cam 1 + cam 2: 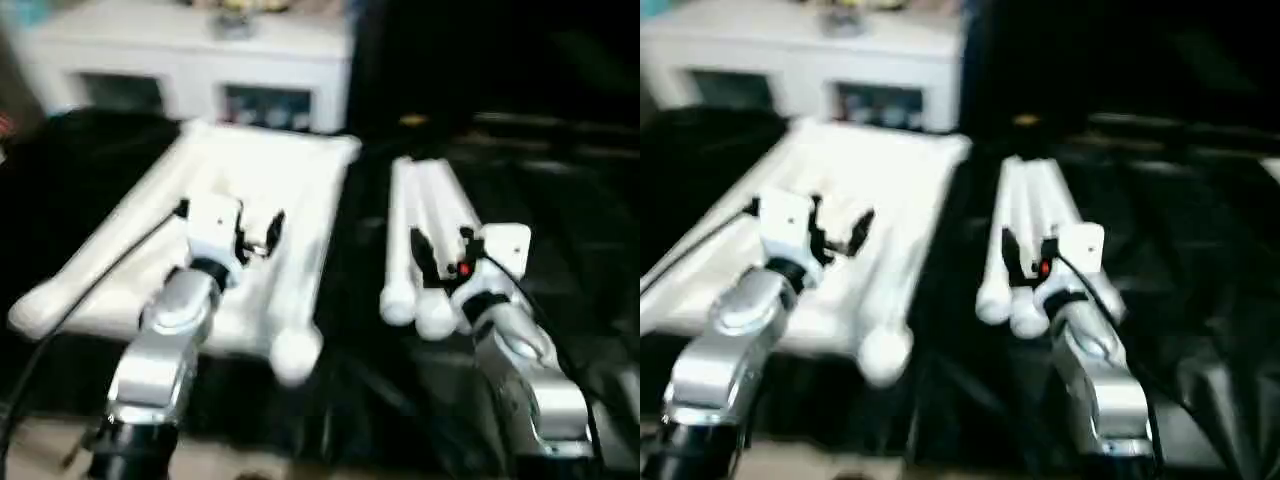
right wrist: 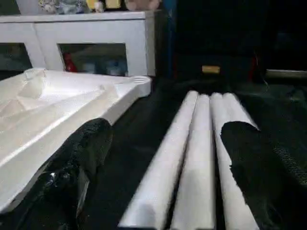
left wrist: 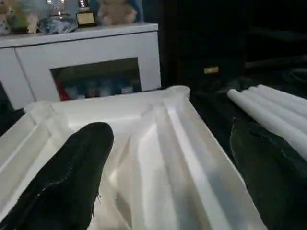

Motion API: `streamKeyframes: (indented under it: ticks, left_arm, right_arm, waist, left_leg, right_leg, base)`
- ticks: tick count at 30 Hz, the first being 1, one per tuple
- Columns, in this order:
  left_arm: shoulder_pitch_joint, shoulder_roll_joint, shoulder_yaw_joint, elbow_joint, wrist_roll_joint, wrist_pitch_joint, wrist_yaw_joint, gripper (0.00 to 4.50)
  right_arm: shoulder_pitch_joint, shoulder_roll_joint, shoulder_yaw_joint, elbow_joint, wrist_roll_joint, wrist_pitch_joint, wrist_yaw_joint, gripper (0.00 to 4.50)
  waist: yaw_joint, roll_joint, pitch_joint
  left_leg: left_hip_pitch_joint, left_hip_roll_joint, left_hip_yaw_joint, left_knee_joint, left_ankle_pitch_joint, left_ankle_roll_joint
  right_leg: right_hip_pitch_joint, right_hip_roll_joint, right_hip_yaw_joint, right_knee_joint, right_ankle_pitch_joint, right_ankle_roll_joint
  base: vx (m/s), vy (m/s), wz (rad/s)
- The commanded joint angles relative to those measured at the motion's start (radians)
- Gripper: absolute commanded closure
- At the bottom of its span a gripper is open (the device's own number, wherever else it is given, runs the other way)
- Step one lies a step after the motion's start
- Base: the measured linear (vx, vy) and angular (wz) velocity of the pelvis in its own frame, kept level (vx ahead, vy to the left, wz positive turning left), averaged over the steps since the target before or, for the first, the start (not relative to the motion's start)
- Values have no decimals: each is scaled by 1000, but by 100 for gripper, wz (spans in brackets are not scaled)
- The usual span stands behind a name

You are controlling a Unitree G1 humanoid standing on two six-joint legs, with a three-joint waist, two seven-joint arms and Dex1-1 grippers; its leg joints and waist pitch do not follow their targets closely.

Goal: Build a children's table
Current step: Move to table

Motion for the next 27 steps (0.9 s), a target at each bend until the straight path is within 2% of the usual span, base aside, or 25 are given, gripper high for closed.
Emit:
streamKeyframes:
  ticks: [1,2,3,4,5,6,7,8,9,10,11,12,13,14,15,16,17,18,19,20,22,25,26,27]
  left_arm:
    - [-1,0,-1,3,-5,-8,-26,7]
    - [1,1,-3,1,-6,-12,-34,7]
    - [8,19,-14,-5,-13,-9,-70,7]
    - [8,19,-14,-5,-13,-9,-70,7]
    - [28,86,-47,-15,-21,-37,-166,7]
    - [39,136,-62,-19,-33,-48,-235,7]
    - [43,161,-58,-18,-47,-47,-273,7]
    - [44,176,-54,-17,-56,-47,-297,7]
    - [47,194,-51,-17,-64,-49,-325,7]
    - [48,199,-50,-17,-66,-50,-332,7]
    - [50,223,-47,-14,-74,-51,-370,7]
    - [57,269,-48,-17,-95,-38,-444,7]
    - [57,274,-48,-18,-97,-36,-452,7]
    - [63,317,-51,-26,-120,-11,-523,7]
    - [66,344,-56,-30,-133,-5,-556,7]
    - [66,366,-60,-30,-141,-5,-580,7]
    - [66,386,-60,-30,-154,4,-607,7]
    - [68,406,-57,-34,-169,12,-637,24]
    - [68,406,-57,-34,-169,12,-637,34]
    - [77,440,-49,-39,-189,12,-688,43]
    - [93,474,-42,-47,-206,1,-737,49]
    - [120,518,-26,-65,-232,13,-785,83]
    - [120,518,-26,-65,-232,13,-785,89]
    - [121,497,-18,-58,-189,-34,-720,95]
  right_arm:
    - [-6,-20,20,-24,10,15,26,41]
    - [-7,-24,22,-25,10,16,32,41]
    - [-8,-44,32,-31,12,14,62,41]
    - [-8,-44,32,-31,12,14,62,41]
    - [-11,-97,56,-53,24,21,160,41]
    - [-12,-137,72,-73,37,34,233,41]
    - [-14,-163,80,-82,45,41,272,41]
    - [-15,-180,84,-88,51,45,297,41]
    - [-17,-196,87,-92,56,51,318,41]
    - [-18,-200,88,-92,58,52,323,41]
    - [-23,-220,92,-95,64,56,348,41]
    - [-31,-248,93,-100,87,71,394,41]
    - [-32,-250,93,-100,90,73,399,41]
    - [-38,-276,97,-106,112,83,441,41]
    - [-41,-291,103,-108,120,87,463,41]
    - [-42,-306,110,-111,127,90,487,41]
    - [-43,-320,117,-115,132,93,512,41]
    - [-44,-334,126,-119,134,95,535,41]
    - [-44,-334,126,-119,134,95,535,41]
    - [-44,-351,140,-120,128,96,571,41]
    - [-45,-363,153,-116,119,91,599,41]
    - [-52,-364,157,-104,111,78,590,41]
    - [-52,-364,157,-104,111,78,590,41]
    - [-60,-339,141,-85,85,53,530,41]
  waist:
    - [-51,34,-79]
    - [-44,31,-73]
    - [-61,18,-67]
    - [-58,12,-70]
    - [-53,-11,-72]
    - [-44,-54,-81]
    - [-17,-62,-75]
    - [-12,-58,-83]
    - [-18,-49,-84]
    - [-19,-43,-83]
    - [-26,-28,-71]
    - [-30,-14,-59]
    - [-30,-10,-50]
    - [-28,-7,-46]
    - [-27,-3,-34]
    - [-24,-8,-29]
    - [-14,-12,-29]
    - [-6,-13,-29]
    - [-5,-11,-29]
    - [-2,-12,-29]
    - [10,-10,-36]
    - [17,-16,-40]
    - [19,-14,-40]
    - [19,-18,-40]
  left_leg:
    - [124,153,-149,-164,-284,174]
    - [135,141,-133,-141,-289,232]
    - [124,125,-130,-134,-93,363]
    - [129,116,-119,-111,46,418]
    - [110,95,-88,-67,337,477]
    - [26,24,-31,-12,466,369]
    - [-57,-27,21,-16,358,216]
    - [-42,-14,29,-29,302,137]
    - [-23,-9,40,-52,208,21]
    - [-7,2,42,-59,157,-2]
    - [13,30,39,-86,12,-48]
    - [26,58,30,-109,-124,-68]
    - [30,68,28,-122,-210,-74]
    - [36,79,27,-129,-284,-79]
    - [44,91,28,-147,-408,-86]
    - [44,90,35,-154,-464,-83]
    - [52,92,44,-156,-466,-74]
    - [54,94,50,-155,-446,-65]
    - [51,96,52,-157,-433,-63]
    - [48,96,54,-158,-420,-62]
    - [41,99,62,-158,-374,-61]
    - [43,100,73,-154,-325,-53]
    - [42,100,75,-153,-310,-53]
    - [40,100,78,-153,-298,-52]
  right_leg:
    - [-62,-73,-30,78,-147,13]
    - [-91,-81,-26,78,-111,29]
    - [-104,-95,-22,82,-22,70]
    - [-118,-102,-16,67,18,95]
    - [-132,-127,17,19,132,124]
    - [-68,-173,59,-42,374,156]
    - [-4,-205,70,-21,815,209]
    - [-9,-201,55,-17,968,208]
    - [-3,-168,19,-11,1041,209]
    - [-11,-167,11,-22,994,214]
    - [-17,-157,1,-50,685,189]
    - [-22,-162,-4,-71,381,132]
    - [-23,-165,-3,-82,206,91]
    - [-25,-168,1,-91,54,49]
    - [-33,-174,11,-105,-170,-31]
    - [-29,-185,18,-118,-312,-64]
    - [-39,-193,25,-127,-378,-75]
    - [-44,-198,31,-129,-395,-85]
    - [-45,-198,33,-128,-391,-88]
    - [-44,-198,34,-128,-385,-90]
    - [-42,-197,32,-120,-331,-90]
    - [-47,-193,33,-115,-267,-97]
    - [-48,-194,34,-113,-254,-101]
    - [-48,-190,32,-112,-240,-103]
  base:
    - [138,64,-11]
    - [150,-5,-9]
    - [150,-5,-9]
    - [111,-15,0]
    - [51,-58,-10]
    - [51,-58,-10]
    - [31,-85,-7]
    - [22,-109,-1]
    - [22,-109,-1]
    - [-17,-99,-1]
    - [-37,-60,4]
    - [-37,-60,4]
    - [-62,-25,2]
    - [-76,6,1]
    - [-76,6,1]
    - [-70,23,-4]
    - [-67,22,-3]
    - [-67,22,-3]
    - [-60,10,1]
    - [0,0,0]
    - [0,0,0]
    - [0,0,0]
    - [0,0,0]
    - [0,0,0]
